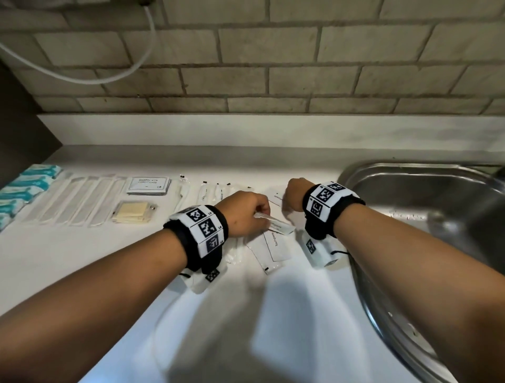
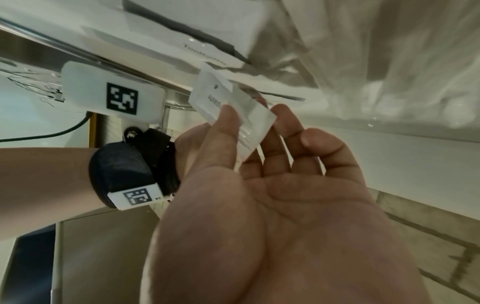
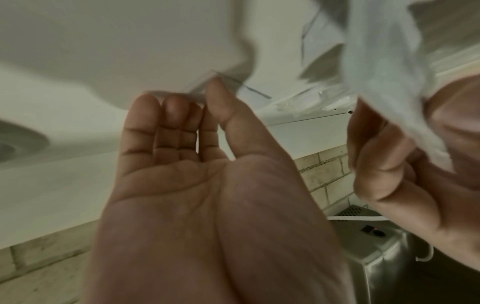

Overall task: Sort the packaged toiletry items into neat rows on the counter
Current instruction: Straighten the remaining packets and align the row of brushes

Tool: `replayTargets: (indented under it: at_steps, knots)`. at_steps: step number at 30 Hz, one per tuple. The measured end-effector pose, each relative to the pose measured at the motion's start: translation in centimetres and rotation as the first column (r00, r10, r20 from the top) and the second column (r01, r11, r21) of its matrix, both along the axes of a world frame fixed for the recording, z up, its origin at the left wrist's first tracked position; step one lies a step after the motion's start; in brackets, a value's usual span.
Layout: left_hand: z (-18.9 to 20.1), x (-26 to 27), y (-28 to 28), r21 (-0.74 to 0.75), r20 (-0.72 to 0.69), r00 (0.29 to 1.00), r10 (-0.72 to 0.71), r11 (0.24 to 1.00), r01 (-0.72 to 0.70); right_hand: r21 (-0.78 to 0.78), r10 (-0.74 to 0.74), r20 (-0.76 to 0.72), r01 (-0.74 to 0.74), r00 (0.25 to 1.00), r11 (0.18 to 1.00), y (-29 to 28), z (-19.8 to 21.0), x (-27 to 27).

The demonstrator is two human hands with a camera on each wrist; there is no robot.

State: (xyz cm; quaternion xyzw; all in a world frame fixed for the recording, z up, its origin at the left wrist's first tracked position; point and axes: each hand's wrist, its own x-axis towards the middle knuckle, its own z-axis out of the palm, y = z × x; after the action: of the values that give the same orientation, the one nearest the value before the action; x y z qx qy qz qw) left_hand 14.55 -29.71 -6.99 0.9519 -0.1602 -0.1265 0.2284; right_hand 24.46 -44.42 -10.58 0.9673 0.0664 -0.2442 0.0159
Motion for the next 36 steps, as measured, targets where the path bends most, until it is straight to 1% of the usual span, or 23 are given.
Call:
replayTargets:
  at_steps: [2, 3, 4, 5, 6, 9, 11, 12, 13, 15, 17, 19, 22, 26, 28, 31, 33, 36]
  knots:
    - [0.1, 0.0, 0.3, -0.034, 0.013, 0.999, 0.032, 0.999, -0.032, 0.009, 0.018, 0.014, -0.018, 1.0, 1.0, 0.5, 1.0, -1.1]
    - [0.1, 0.1, 0.3, -0.052, 0.026, 0.999, 0.044, 0.998, -0.042, 0.032, 0.011, 0.042, -0.012, 0.999, 0.999, 0.6, 1.4, -1.5]
    - [0.2, 0.1, 0.5, -0.066, 0.041, 0.998, 0.056, 0.996, -0.053, 0.05, -0.014, 0.031, 0.012, 0.999, 0.999, 0.7, 1.4, -1.3]
    - [0.4, 0.1, 0.6, -0.081, 0.049, 0.996, 0.072, 0.994, -0.068, 0.097, -0.024, 0.044, 0.02, 0.999, 0.995, 0.7, 1.2, -0.9]
    - [0.5, 0.2, 0.8, -0.099, 0.053, 0.994, 0.093, 0.991, -0.088, 0.111, -0.036, 0.014, 0.034, 0.999, 0.993, 0.8, 1.1, -0.5]
    - [1.0, 0.8, 1.6, -0.169, 0.065, 0.982, 0.18, 0.971, -0.167, 0.102, -0.045, 0.001, 0.045, 0.999, 0.994, 0.3, 0.5, 0.3]
    - [1.4, 1.4, 2.1, -0.24, 0.055, 0.965, 0.256, 0.942, -0.236, 0.105, -0.015, 0.021, 0.013, 1.0, 0.994, -0.6, -1.4, 1.6]
    - [1.7, 1.6, 2.2, -0.282, 0.038, 0.957, 0.287, 0.922, -0.266, 0.087, -0.005, 0.026, 0.002, 1.0, 0.996, -0.7, -1.4, 1.4]
    - [2.0, 1.6, 2.3, -0.319, 0.022, 0.95, 0.312, 0.902, -0.29, 0.112, 0.008, 0.07, -0.016, 0.998, 0.994, -0.8, -0.9, 0.8]
    - [2.5, 1.6, 2.5, -0.366, -0.023, 0.938, 0.346, 0.87, -0.33, 0.231, 0.016, 0.112, -0.042, 0.994, 0.972, -0.9, 1.3, -1.1]
    - [2.7, 1.4, 2.9, -0.388, -0.107, 0.925, 0.366, 0.841, -0.378, 0.333, 0.029, 0.05, -0.044, 0.998, 0.942, -1.1, 4.0, -2.9]
    - [2.7, 0.9, 3.3, -0.394, -0.179, 0.906, 0.383, 0.816, -0.422, 0.419, 0.087, 0.003, -0.081, 0.996, 0.905, -1.9, 5.7, -4.0]
    - [2.7, 0.2, 3.5, -0.404, -0.248, 0.887, 0.39, 0.791, -0.46, 0.483, 0.133, 0.084, -0.157, 0.988, 0.862, -2.6, 7.5, -5.1]
    - [3.2, -1.2, 2.8, -0.442, -0.335, 0.865, 0.373, 0.749, -0.494, 0.568, 0.168, 0.069, -0.177, 0.983, 0.804, -1.9, 9.6, -6.3]
    - [3.5, -2.2, 2.4, -0.475, -0.358, 0.868, 0.343, 0.733, -0.486, 0.614, 0.18, 0.027, -0.158, 0.983, 0.773, -1.3, 9.9, -7.1]
    - [3.8, -3.2, 2.1, -0.524, -0.384, 0.879, 0.283, 0.718, -0.459, 0.702, 0.167, -0.043, -0.089, 0.985, 0.706, -0.5, 9.8, -8.0]
    - [3.9, -3.9, 2.2, -0.549, -0.394, 0.88, 0.266, 0.7, -0.457, 0.744, 0.134, -0.03, -0.068, 0.991, 0.665, -0.3, 9.4, -8.4]
    - [3.8, -4.7, 2.5, -0.565, -0.4, 0.873, 0.279, 0.674, -0.475, 0.768, 0.098, -0.019, -0.048, 0.995, 0.639, -0.2, 9.3, -8.9]
